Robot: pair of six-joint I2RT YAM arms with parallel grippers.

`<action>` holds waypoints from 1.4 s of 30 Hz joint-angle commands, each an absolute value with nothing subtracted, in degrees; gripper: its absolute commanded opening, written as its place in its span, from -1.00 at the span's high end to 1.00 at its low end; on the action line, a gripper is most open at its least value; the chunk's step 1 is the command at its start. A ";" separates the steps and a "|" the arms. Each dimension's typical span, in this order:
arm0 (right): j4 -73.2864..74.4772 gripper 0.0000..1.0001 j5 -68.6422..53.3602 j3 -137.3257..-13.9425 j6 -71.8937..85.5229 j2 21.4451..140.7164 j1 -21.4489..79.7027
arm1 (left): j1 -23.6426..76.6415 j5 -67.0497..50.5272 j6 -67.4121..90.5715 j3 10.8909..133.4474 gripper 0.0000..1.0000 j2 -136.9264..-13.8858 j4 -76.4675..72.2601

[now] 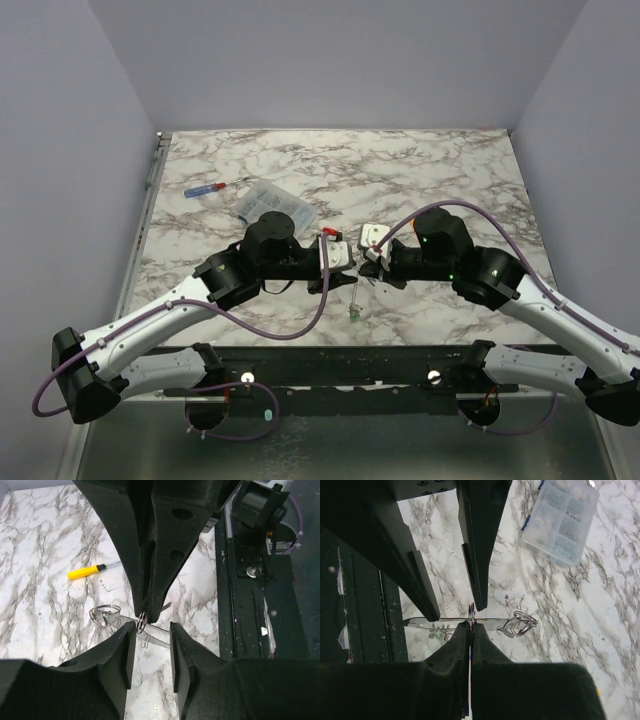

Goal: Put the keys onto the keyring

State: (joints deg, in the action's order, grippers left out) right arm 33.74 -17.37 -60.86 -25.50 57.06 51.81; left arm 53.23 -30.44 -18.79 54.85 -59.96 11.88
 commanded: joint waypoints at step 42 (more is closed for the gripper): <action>14.32 -0.08 -12.62 -51.99 -16.64 39.98 53.00 | 50.34 -30.09 -12.22 45.18 1.00 -50.71 -11.93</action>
State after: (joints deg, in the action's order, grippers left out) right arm 21.45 -12.49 -54.19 -19.84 41.78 52.56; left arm 52.71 -23.40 -17.74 47.62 -52.31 -0.95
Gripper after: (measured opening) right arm 0.561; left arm 0.016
